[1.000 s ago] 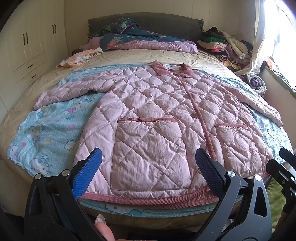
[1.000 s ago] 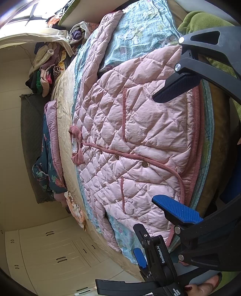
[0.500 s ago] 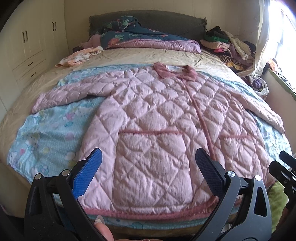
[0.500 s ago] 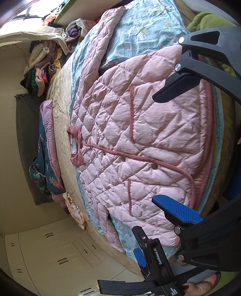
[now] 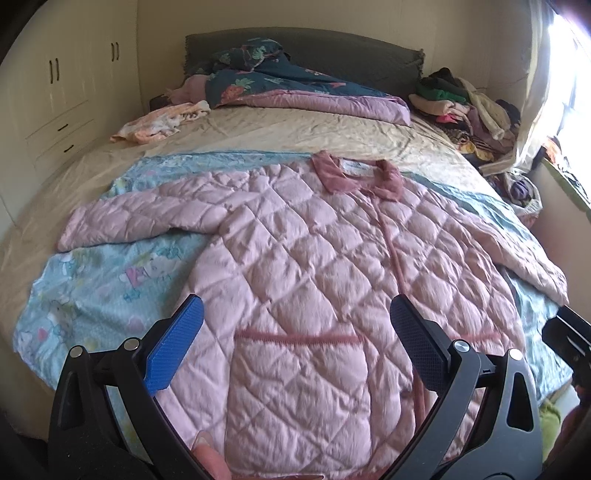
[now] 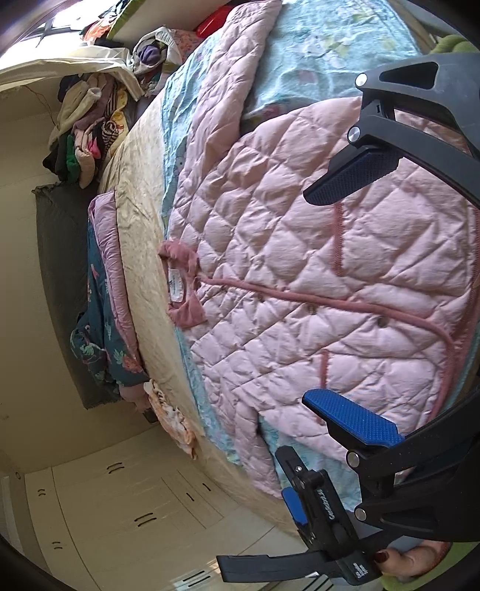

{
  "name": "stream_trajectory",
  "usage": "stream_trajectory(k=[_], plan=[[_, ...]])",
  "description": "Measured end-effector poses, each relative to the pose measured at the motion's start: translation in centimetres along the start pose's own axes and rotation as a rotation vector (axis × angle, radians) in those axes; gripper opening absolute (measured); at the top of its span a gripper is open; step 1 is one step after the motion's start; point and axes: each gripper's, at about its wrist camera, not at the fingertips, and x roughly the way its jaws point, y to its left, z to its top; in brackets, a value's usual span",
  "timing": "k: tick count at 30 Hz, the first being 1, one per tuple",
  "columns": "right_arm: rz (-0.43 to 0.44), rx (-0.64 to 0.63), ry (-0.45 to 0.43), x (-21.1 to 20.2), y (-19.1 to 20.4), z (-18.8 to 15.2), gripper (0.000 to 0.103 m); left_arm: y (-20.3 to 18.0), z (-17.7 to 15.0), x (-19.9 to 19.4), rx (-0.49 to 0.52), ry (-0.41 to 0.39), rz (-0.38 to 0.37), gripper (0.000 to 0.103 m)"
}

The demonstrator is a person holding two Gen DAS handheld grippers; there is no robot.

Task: Fold large clothes
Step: 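Move the right gripper to the jacket sleeve cuff and grasp it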

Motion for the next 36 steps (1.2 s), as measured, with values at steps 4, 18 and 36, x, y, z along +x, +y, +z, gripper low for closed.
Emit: stream_trajectory(k=[4,18,36], plan=[[0.02,0.006,-0.012,0.7,-0.1,1.8,0.099,-0.5,1.7,0.8,-0.008,0.003,-0.007,0.095],[0.025,0.071,-0.091,1.9,-2.3,8.0,0.099,-2.8,7.3,3.3,-0.008,-0.003,-0.043,0.095],[-0.114,0.273,-0.134,5.4,-11.6,10.9,0.099,-6.3,11.3,9.9,0.025,0.041,-0.033,0.095]])
